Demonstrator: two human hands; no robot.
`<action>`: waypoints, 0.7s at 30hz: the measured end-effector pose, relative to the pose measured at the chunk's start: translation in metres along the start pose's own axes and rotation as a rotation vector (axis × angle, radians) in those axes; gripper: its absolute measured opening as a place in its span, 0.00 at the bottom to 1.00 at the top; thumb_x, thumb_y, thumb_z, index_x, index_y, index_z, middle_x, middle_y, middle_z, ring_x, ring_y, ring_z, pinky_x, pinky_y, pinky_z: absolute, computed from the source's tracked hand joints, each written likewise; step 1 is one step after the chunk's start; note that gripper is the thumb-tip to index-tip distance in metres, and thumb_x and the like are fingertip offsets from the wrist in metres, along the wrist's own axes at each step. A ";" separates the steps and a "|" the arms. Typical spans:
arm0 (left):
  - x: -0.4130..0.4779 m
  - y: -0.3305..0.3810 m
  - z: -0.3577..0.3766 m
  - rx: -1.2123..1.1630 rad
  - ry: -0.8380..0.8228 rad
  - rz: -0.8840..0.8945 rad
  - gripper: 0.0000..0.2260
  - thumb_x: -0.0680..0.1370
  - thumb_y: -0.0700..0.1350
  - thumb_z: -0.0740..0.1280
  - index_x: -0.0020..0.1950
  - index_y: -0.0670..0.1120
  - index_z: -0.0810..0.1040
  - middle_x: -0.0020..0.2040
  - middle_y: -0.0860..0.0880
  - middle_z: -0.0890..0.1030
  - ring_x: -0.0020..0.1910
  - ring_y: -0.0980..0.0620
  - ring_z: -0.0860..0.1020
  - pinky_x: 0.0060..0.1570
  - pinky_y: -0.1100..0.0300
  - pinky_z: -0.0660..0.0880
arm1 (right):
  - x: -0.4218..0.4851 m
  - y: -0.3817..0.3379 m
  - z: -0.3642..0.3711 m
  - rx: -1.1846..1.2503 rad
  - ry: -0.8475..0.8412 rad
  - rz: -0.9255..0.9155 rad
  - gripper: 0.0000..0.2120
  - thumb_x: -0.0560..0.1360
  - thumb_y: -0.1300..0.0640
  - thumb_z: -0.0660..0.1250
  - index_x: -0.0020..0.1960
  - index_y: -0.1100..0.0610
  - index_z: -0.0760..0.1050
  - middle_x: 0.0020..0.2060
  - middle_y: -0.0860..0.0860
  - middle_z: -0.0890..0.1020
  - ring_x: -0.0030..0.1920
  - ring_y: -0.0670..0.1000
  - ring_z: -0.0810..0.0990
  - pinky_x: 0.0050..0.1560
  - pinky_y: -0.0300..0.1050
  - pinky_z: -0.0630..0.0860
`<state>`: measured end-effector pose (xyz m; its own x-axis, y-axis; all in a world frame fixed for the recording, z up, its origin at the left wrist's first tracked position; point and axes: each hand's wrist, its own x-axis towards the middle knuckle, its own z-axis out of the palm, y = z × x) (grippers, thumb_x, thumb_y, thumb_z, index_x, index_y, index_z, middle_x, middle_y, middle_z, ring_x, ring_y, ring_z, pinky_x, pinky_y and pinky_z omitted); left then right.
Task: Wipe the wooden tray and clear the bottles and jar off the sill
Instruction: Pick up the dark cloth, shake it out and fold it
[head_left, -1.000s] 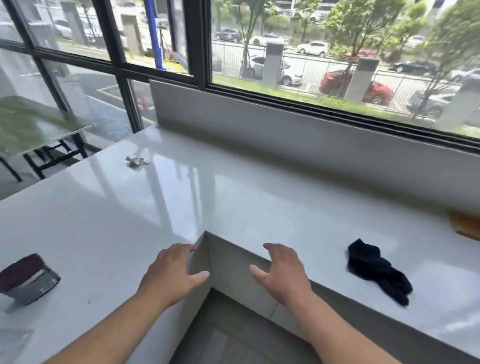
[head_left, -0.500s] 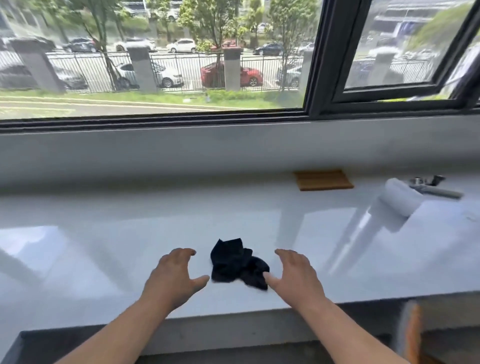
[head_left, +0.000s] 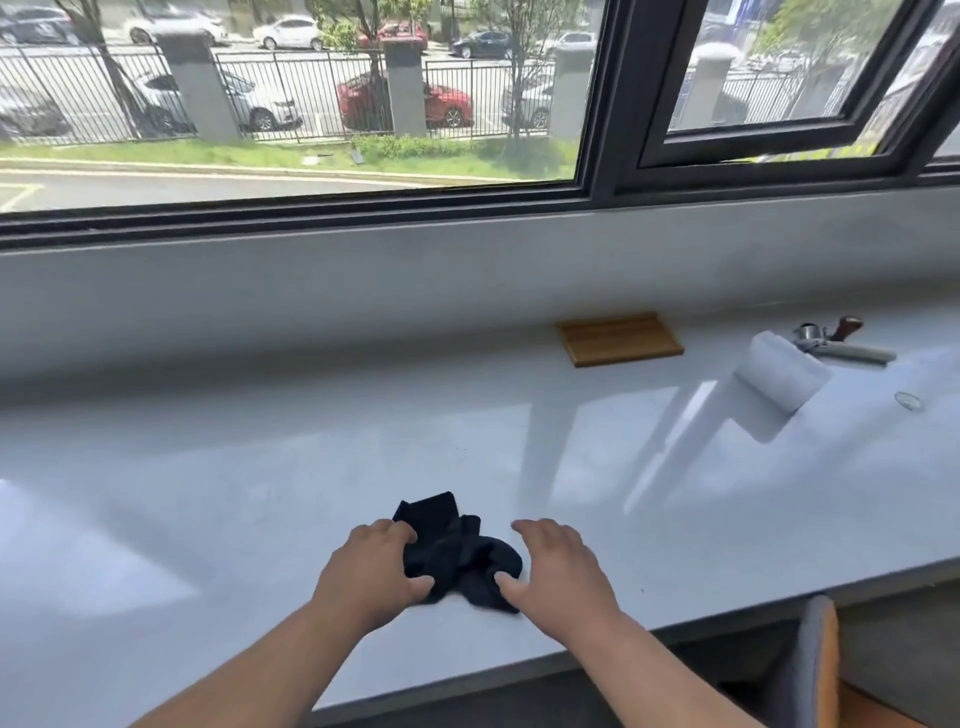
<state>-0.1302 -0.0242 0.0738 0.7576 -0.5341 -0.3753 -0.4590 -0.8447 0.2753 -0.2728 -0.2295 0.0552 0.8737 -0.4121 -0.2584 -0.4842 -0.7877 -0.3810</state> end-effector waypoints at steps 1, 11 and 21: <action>0.008 -0.003 0.002 0.002 -0.029 0.016 0.28 0.73 0.63 0.68 0.71 0.56 0.75 0.68 0.58 0.76 0.67 0.54 0.72 0.57 0.57 0.76 | 0.006 -0.007 0.004 -0.019 -0.019 0.000 0.33 0.75 0.36 0.62 0.77 0.47 0.65 0.72 0.46 0.73 0.72 0.53 0.68 0.70 0.48 0.69; 0.072 -0.031 0.035 -0.040 -0.222 0.153 0.24 0.71 0.66 0.69 0.61 0.55 0.81 0.59 0.57 0.80 0.59 0.54 0.76 0.53 0.56 0.79 | 0.061 -0.054 0.053 -0.116 -0.205 0.118 0.27 0.75 0.40 0.63 0.72 0.48 0.70 0.65 0.50 0.77 0.64 0.55 0.73 0.60 0.50 0.74; 0.101 -0.044 0.042 -0.091 -0.243 0.194 0.06 0.76 0.57 0.67 0.51 0.58 0.79 0.53 0.59 0.78 0.56 0.55 0.75 0.53 0.57 0.76 | 0.095 -0.070 0.068 -0.015 -0.091 0.212 0.10 0.77 0.48 0.64 0.56 0.48 0.79 0.56 0.49 0.76 0.60 0.53 0.73 0.57 0.47 0.75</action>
<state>-0.0529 -0.0427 -0.0132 0.5225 -0.6867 -0.5054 -0.5324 -0.7257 0.4357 -0.1594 -0.1823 -0.0030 0.7445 -0.5263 -0.4108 -0.6549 -0.6952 -0.2963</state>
